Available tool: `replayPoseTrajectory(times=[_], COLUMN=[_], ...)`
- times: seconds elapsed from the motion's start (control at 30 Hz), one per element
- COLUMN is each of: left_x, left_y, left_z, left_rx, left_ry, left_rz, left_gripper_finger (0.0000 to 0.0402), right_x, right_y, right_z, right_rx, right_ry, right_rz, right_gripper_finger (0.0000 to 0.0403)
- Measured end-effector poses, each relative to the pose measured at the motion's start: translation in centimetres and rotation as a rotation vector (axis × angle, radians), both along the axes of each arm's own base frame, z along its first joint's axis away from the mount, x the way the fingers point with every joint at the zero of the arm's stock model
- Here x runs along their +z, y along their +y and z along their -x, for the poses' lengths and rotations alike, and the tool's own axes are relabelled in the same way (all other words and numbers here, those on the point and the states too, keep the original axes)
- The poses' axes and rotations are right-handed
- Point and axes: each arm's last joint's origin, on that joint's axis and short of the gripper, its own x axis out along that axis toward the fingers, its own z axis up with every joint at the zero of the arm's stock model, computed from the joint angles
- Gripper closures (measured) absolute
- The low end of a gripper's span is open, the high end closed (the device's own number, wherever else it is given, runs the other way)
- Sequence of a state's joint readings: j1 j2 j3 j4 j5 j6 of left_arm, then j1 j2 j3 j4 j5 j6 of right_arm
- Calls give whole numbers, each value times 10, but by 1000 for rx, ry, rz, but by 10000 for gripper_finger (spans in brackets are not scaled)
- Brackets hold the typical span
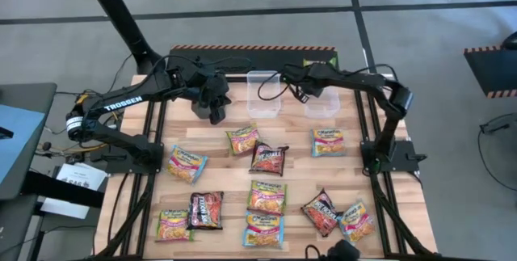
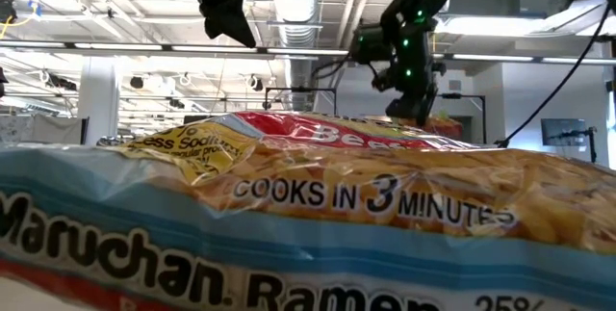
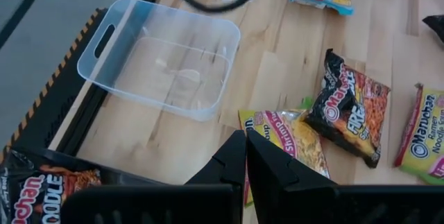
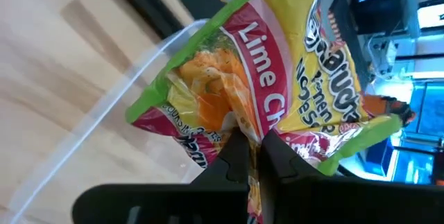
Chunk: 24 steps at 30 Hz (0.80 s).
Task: Sort Maruchan noodles
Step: Put the top right green noodle pack into the right transparent bin
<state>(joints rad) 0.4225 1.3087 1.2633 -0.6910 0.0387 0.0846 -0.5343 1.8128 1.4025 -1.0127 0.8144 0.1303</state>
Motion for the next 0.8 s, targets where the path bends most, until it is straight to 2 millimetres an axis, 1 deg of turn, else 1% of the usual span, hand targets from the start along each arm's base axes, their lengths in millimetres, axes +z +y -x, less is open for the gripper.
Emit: replayPoseTrajectory(times=[0.17,0.3,0.47,0.57,0.67,0.8], left_x=[-1,-1,-1,-1,-1,-1], left_y=[0,-1,0,0,0,0], left_z=[1,1,1,1,0,0], left_rx=[3,23,46,55,59,61], left_ry=[16,7,-10,-13,-15,-16], left_rz=[10,30,50,59,62,64], left_gripper_finger=[401,401,401,401,401,401], right_x=[-17,-25,-24,-25,-25,-25], right_y=[-8,-16,-27,-33,-38,-43], right_z=[-2,1,6,9,8,7], right_rx=[-15,-20,-34,-32,-9,-3], right_ry=[49,87,79,70,25,-2], right_rz=[-17,-38,-41,-54,-89,-76], right_gripper_finger=[389,389,380,381,384,380])
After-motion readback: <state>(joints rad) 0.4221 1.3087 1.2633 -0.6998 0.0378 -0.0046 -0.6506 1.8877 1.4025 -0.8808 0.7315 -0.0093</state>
